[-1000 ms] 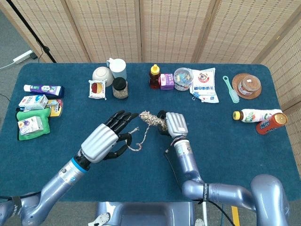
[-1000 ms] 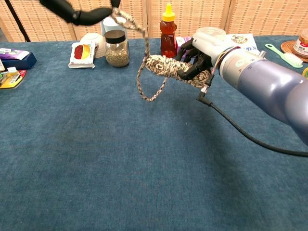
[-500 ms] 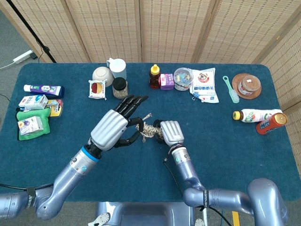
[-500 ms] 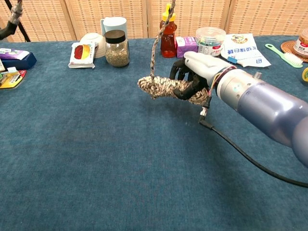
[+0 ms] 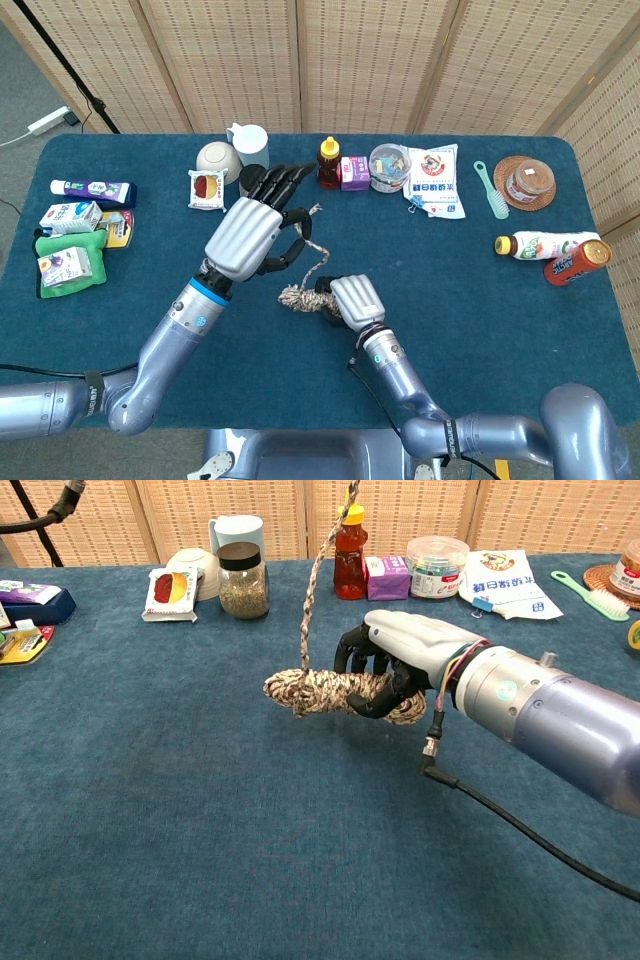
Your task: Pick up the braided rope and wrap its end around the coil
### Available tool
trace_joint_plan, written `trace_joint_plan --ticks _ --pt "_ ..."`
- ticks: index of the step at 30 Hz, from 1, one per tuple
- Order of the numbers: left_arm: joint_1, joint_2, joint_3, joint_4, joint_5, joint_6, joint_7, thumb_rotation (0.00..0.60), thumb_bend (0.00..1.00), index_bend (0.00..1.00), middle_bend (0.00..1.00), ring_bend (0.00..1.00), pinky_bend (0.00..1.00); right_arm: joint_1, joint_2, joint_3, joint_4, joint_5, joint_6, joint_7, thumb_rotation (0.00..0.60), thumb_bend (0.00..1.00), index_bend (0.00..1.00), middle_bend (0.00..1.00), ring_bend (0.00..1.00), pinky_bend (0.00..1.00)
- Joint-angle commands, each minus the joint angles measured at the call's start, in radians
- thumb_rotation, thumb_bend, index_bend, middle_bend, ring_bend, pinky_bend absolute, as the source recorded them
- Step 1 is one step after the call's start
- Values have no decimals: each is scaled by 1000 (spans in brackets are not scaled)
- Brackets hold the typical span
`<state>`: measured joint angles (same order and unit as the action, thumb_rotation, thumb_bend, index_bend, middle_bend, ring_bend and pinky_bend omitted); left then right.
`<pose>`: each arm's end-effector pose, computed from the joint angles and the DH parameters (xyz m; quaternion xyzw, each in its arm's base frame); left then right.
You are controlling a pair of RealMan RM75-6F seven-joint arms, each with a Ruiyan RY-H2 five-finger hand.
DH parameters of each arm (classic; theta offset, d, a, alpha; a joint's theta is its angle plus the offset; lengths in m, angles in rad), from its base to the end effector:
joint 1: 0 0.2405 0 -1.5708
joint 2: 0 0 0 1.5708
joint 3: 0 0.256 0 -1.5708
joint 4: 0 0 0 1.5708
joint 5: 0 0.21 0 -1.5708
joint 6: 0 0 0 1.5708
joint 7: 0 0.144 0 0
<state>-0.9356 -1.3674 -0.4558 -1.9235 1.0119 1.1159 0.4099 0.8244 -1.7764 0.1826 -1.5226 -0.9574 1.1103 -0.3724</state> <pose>0.0229 0.3428 0.0871 -0.6746 -0.3233 -0.5749 0.3314 -0.0819 -0.3136 -0.0709 0.6959 -0.4551 0.4254 0.3573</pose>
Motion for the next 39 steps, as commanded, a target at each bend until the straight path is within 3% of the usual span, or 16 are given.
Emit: trace_joint_plan --ticks 1,4,9,18,28,39 --pt "-37 -29 -18 47 -38 9 36 600 412 573 0 0 0 -17 36 -10 -47 -34 -11 22 600 846 666 604 533 759" --pt "-86 -51 -19 115 -53 40 145 600 410 574 0 0 0 -34 88 -14 -124 -42 -37 51 600 845 666 604 533 759" --pt "-134 -92 -31 135 -123 59 207 600 410 573 0 0 0 -51 156 -22 -216 -80 -57 78 600 846 666 604 532 759" --pt "-179 -145 -47 260 -269 56 222 600 410 573 0 0 0 -113 285 -37 -389 -155 -106 268 600 846 668 607 535 759" --pt "-164 -190 3 419 -325 -1 151 600 410 574 0 0 0 -136 441 29 -563 -162 -173 472 600 846 667 609 535 759" --pt "-136 -227 78 526 -267 -57 79 600 410 573 0 0 0 -111 464 105 -586 -30 -186 538 600 846 667 609 535 759"
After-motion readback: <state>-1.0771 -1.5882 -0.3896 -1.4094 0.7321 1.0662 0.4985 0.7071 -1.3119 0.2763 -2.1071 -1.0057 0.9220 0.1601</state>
